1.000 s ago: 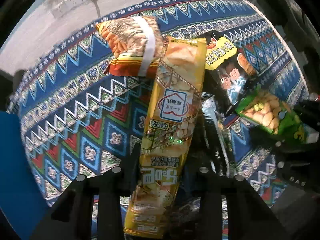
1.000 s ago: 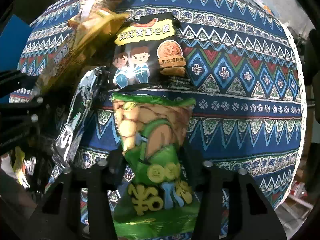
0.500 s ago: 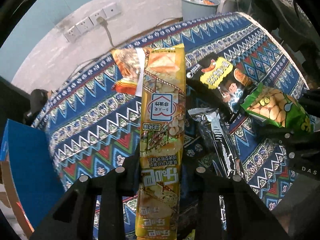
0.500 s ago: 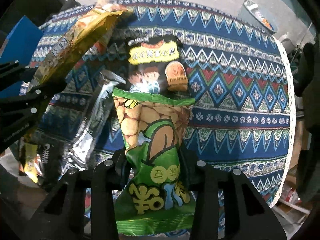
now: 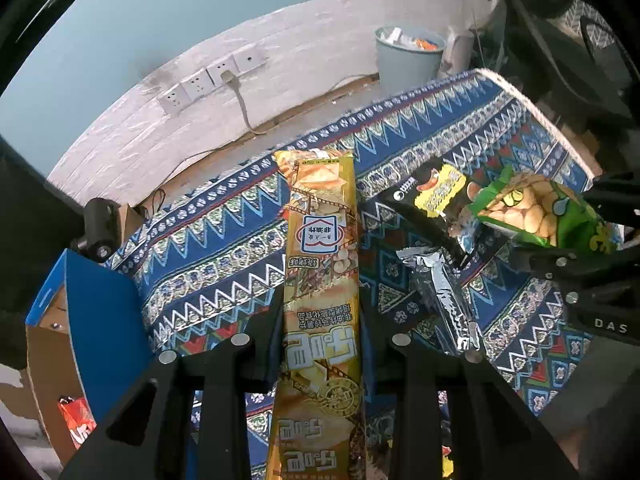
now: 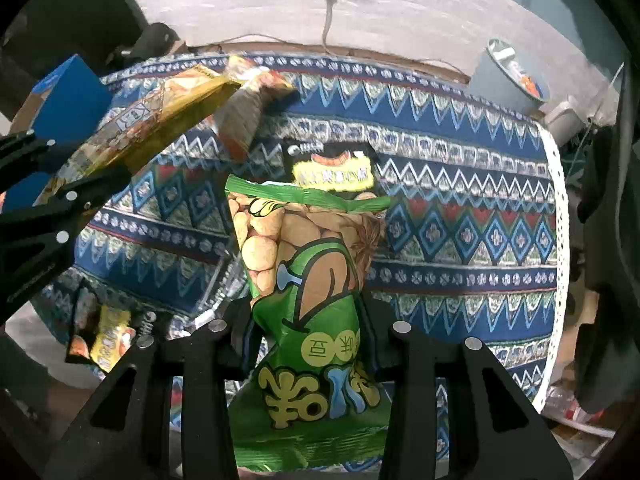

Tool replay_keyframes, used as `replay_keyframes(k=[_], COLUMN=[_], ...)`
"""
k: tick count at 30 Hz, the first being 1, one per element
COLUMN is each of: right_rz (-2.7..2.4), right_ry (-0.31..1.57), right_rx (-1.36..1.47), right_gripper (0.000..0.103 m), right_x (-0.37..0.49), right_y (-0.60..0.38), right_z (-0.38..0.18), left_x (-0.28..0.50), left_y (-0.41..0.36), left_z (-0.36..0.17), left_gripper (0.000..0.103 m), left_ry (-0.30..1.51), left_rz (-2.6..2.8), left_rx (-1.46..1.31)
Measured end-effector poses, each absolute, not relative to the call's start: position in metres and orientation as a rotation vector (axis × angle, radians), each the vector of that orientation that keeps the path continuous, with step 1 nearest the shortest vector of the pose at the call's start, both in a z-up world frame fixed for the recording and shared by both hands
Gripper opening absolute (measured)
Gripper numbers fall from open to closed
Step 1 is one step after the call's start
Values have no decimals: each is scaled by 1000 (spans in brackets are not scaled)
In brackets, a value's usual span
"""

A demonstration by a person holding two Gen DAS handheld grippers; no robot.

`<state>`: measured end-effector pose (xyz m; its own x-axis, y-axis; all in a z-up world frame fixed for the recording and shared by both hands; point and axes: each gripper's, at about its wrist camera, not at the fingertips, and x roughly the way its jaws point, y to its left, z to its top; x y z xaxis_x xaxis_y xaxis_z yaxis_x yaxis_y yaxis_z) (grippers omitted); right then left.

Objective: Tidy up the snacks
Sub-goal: 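Carry both snacks over the box and open both tools to drop them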

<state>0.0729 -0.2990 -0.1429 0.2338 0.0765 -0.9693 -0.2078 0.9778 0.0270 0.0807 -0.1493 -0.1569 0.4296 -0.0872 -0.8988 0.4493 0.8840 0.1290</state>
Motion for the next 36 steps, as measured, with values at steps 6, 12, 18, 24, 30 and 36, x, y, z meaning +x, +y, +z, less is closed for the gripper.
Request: replay_keyframes(k=[6,12,18,24,30,36], right_rz=[213,239,269,310,360,432], right_ry=[1304,1281,1257,1230,1205,1184], right_rx=[-121,-128,-137,-152,-172,-202], right_gripper=[39,39,39,39,39,39], right_x=[80,84,88,94,103,108], right_y=[-281,-263,-243,-216,-182,-136], right_z=[-138,-129,-116,-102,-90,-78], left_x=[72,65,60,59,58,52], left_y=[-138,-120,-96,-66,-32,2], left_z=[-142,-126,-112,-101,-93,-86], left_gripper=[32,32,32,32,32,32], left_ry=[1050,1023,1009,1002,995,998], left_rz=[-338,-314,-276,-230,-179,-139], left_rx=[357,350,319,286,244,191])
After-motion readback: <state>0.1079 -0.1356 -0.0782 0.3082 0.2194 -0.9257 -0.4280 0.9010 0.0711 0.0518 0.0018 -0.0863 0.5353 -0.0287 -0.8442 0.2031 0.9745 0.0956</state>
